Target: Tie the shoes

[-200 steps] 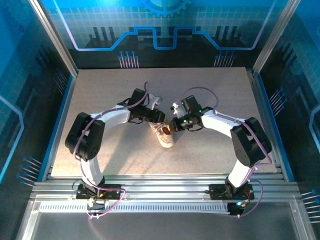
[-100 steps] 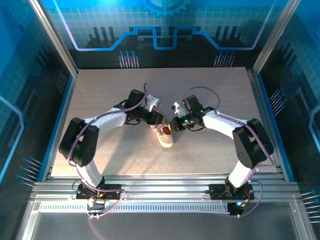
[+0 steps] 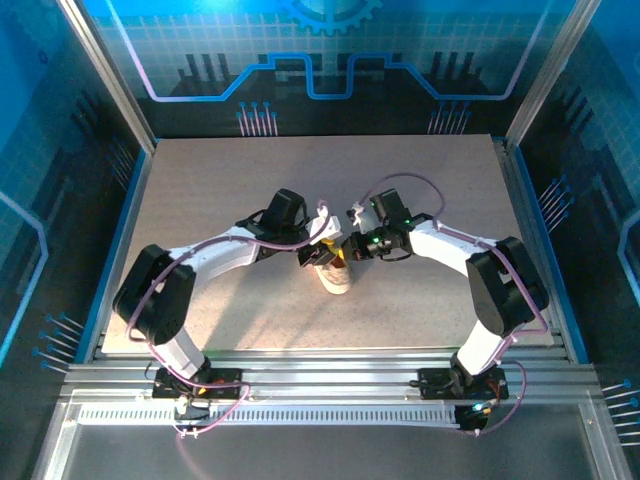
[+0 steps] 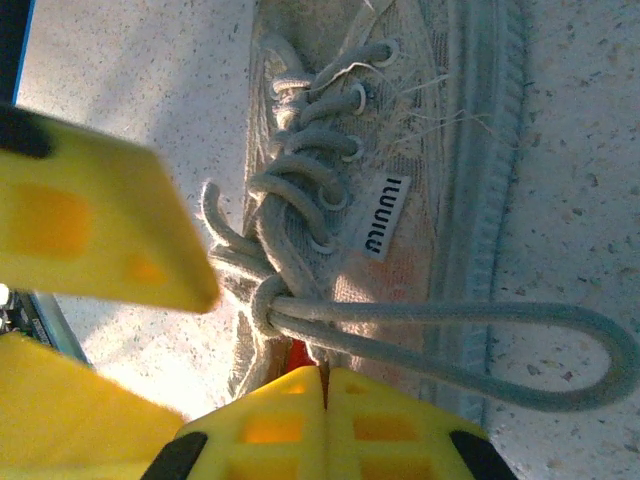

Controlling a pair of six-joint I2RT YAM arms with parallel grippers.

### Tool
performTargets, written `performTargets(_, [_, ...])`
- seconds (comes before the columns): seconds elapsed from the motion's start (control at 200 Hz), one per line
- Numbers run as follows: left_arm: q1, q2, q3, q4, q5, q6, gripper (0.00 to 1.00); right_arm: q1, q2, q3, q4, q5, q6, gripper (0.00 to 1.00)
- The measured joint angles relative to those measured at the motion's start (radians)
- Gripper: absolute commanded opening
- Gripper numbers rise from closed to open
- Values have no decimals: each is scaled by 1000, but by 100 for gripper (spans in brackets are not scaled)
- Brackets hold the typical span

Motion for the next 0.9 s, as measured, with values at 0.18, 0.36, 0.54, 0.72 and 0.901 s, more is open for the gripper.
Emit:
performTargets(0.18, [-1, 62, 23, -3, -30, 49, 18, -2, 0, 0, 2, -13, 3, 4])
performTargets(0.36, [-1, 75, 31, 0, -45, 75, 0, -8, 0, 0, 3, -19, 3, 0])
performTargets(0.54, [0, 75, 31, 0, -46, 72, 0, -11, -2, -1, 2, -18, 2, 0])
performTargets(0.72, [2, 75, 31, 3, -48, 69, 0, -27, -45, -38, 0, -17, 2, 0])
performTargets(0.901, [9, 74, 31, 3, -52, 45, 0, -47, -69, -55, -1, -16, 2, 0])
